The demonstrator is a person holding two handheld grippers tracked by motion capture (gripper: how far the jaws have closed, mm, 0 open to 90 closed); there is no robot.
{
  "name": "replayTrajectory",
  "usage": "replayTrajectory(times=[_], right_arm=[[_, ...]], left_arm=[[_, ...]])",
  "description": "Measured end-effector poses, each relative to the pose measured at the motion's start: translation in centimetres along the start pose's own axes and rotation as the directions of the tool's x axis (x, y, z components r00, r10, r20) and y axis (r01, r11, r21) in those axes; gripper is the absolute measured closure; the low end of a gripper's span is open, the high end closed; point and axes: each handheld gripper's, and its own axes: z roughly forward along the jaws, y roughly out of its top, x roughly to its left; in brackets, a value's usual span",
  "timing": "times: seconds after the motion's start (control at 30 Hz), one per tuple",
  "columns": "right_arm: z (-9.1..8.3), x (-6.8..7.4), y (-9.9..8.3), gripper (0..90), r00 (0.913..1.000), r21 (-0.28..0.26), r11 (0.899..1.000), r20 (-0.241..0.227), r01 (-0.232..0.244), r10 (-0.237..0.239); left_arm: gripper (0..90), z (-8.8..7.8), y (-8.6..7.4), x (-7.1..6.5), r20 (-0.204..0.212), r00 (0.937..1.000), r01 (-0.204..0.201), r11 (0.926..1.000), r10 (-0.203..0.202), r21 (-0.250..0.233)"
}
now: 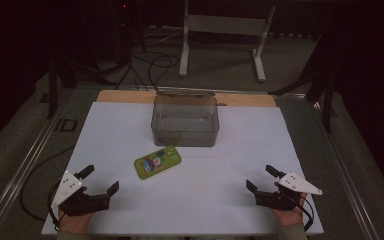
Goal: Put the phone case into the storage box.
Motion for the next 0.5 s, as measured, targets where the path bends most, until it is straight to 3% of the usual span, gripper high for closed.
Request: replayTrajectory(times=[0.5], right_arm=[[0.12, 0.05, 0.0, 9.0, 1.0, -0.002, 1.0, 0.005, -0.003, 0.003]], left_arm=[[0.7, 0.01, 0.07, -0.12, -0.024, 0.9996, -0.015, 0.9997, 0.015, 0.017]])
